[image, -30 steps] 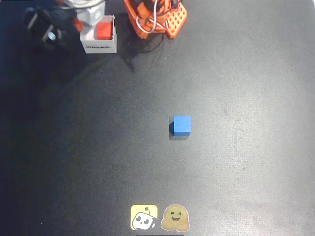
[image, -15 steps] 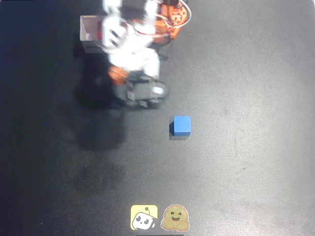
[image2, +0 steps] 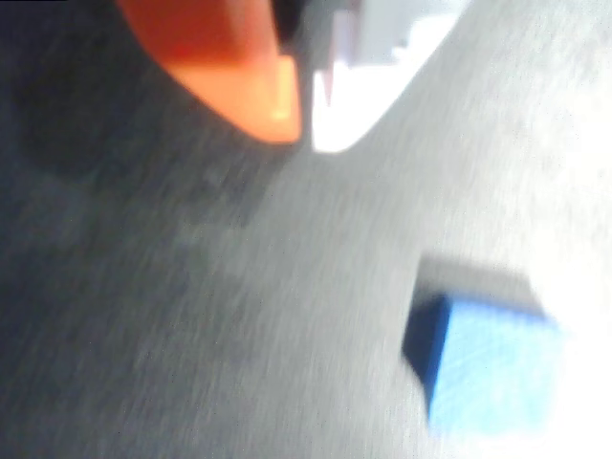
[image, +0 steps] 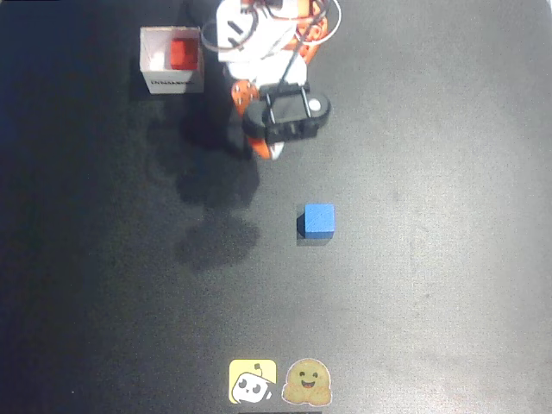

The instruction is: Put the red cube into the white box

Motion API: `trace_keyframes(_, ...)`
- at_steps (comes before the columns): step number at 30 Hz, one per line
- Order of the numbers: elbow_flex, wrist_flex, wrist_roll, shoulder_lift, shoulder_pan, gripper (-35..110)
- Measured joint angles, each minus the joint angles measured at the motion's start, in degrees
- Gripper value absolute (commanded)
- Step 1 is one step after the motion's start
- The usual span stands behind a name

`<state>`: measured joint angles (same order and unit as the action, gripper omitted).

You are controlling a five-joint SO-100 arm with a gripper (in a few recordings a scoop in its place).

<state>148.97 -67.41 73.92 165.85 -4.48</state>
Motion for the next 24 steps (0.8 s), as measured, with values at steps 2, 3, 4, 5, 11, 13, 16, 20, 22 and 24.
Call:
trace_keyframes(2,4.66,-2.02,0.62,6.33,0.35,0)
trace_keyframes(3,6.86,-3.52,1.05,9.93,0.62,0)
trace_keyframes(4,8.96,-4.75,1.67,13.62,0.7,0)
trace_keyframes(5,10.11,-5.1,2.02,14.94,0.44,0)
trace_keyframes(11,15.29,-5.98,6.86,16.61,0.62,0)
trace_keyframes(13,17.4,-5.62,8.79,16.87,0.7,0)
trace_keyframes(16,20.13,-5.27,10.99,16.96,0.62,0)
trace_keyframes(20,20.48,-7.03,11.6,16.96,0.7,0)
trace_keyframes(22,20.48,-8.44,11.6,17.05,0.7,0)
trace_keyframes(24,20.48,-8.79,11.6,17.14,0.7,0)
